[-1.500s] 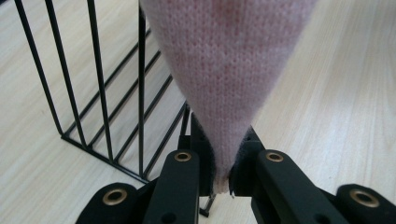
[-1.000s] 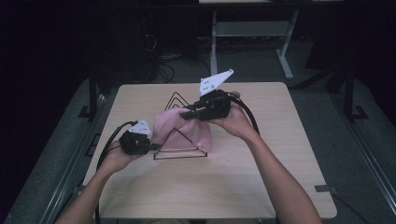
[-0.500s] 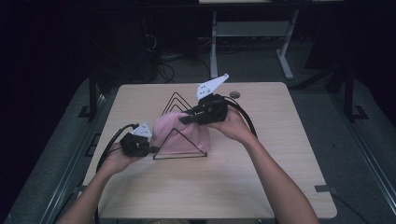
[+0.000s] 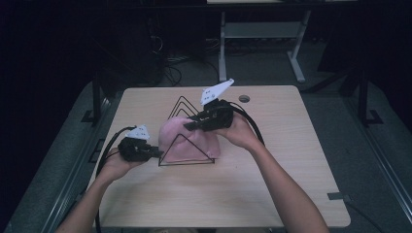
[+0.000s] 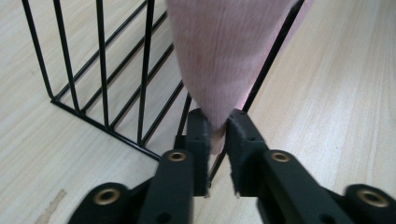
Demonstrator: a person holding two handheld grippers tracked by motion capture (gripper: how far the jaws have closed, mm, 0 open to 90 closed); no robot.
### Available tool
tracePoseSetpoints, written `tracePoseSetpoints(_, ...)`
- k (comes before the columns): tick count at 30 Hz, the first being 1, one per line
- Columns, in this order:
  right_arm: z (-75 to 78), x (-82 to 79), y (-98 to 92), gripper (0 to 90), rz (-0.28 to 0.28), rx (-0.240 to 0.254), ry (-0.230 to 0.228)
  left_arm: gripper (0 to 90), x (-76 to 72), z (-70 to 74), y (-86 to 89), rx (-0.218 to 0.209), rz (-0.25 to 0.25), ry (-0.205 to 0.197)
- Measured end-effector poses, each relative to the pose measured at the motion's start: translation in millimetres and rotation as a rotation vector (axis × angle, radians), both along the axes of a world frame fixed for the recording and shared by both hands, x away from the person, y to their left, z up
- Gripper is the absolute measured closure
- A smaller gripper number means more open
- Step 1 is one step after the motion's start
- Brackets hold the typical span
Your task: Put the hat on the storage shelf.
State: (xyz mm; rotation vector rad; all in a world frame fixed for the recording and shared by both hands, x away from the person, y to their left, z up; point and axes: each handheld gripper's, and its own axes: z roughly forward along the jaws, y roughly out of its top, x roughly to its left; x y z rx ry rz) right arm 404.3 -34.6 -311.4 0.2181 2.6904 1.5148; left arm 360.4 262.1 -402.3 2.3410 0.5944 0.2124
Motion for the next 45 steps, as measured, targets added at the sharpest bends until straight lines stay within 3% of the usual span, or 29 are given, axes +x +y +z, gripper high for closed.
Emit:
tracePoseSetpoints(5, 0.2, -0.8, 1.6, 75.2, 0.004, 0.021, 0.01, 72.2, 4.0, -2.0, -2.5, -0.02, 0.031, -0.008)
tracePoseSetpoints(7, 0.1, -0.5, 1.9, 75.2, 0.007, 0.02, 0.009, 74.1, 4.7, -1.3, -3.0, -0.036, 0.032, -0.009)
tracePoseSetpoints(8, 0.0, -0.3, 1.6, 75.2, 0.007, 0.02, 0.013, 79.2, 4.8, -0.4, -3.8, -0.039, 0.023, -0.012)
tracePoseSetpoints(11, -0.8, 0.7, 0.9, 75.2, 0.007, 0.026, 0.012, 83.9, 4.7, 2.1, -4.8, -0.023, 0.016, -0.025)
tracePoseSetpoints(18, 4.7, -2.6, -0.4, 74.3, -0.001, 0.055, 0.002, 84.9, -3.5, 15.7, 7.6, -0.035, 0.024, -0.075)
tracePoseSetpoints(23, 7.1, -3.3, 4.6, 73.5, 0.002, 0.056, -0.003, 84.9, -9.6, 21.4, 18.5, -0.006, 0.026, -0.092)
tracePoseSetpoints(31, 0.1, -3.3, 14.7, 66.1, 0.008, -0.002, -0.007, 85.1, -6.4, 7.2, 19.6, 0.036, 0.048, -0.051)
tracePoseSetpoints(36, -4.8, -3.8, 12.5, 61.1, 0.0, 0.012, 0.021, 85.3, -4.1, 4.1, 19.0, 0.041, 0.06, -0.037)
tracePoseSetpoints(45, -7.6, -5.3, 7.6, 54.7, 0.009, 0.029, 0.031, 85.2, -0.6, -0.5, 16.4, 0.077, 0.067, -0.017)
